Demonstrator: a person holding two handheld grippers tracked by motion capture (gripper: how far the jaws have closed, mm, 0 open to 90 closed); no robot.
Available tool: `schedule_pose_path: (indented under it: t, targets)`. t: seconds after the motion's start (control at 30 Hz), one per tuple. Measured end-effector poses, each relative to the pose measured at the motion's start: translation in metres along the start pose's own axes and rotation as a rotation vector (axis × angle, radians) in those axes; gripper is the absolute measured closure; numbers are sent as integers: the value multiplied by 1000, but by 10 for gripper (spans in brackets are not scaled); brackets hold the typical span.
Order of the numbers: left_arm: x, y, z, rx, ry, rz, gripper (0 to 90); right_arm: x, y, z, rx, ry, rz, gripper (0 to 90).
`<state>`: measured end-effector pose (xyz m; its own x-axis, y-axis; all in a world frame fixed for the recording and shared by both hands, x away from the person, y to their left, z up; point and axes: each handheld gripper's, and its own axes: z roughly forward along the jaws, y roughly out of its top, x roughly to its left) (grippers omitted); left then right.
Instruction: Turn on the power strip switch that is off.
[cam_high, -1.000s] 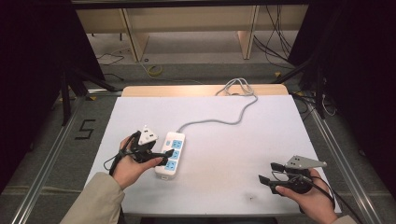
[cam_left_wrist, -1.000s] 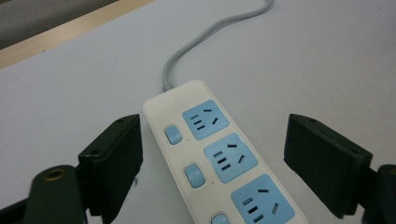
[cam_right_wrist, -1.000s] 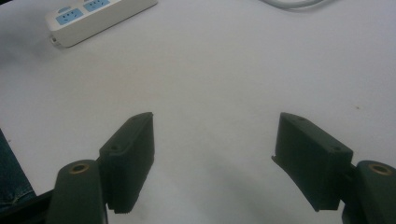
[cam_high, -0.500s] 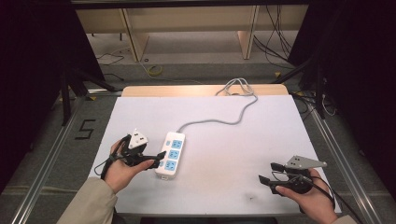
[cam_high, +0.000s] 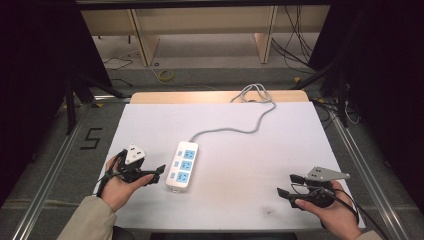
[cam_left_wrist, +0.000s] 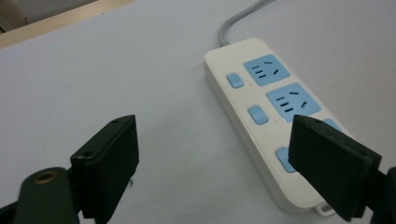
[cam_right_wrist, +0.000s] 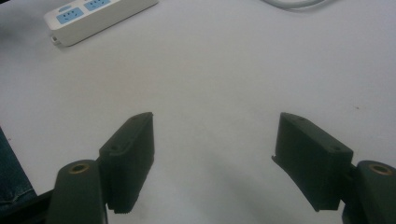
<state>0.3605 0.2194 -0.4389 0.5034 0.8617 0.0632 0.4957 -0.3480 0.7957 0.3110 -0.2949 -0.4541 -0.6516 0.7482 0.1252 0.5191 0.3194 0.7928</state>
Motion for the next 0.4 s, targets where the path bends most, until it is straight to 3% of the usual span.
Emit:
schedule_pose_path:
  t: [0.4]
  targets:
    - [7, -5, 0, 3, 29, -25, 162, 0, 0, 0, 1, 0, -2, 288]
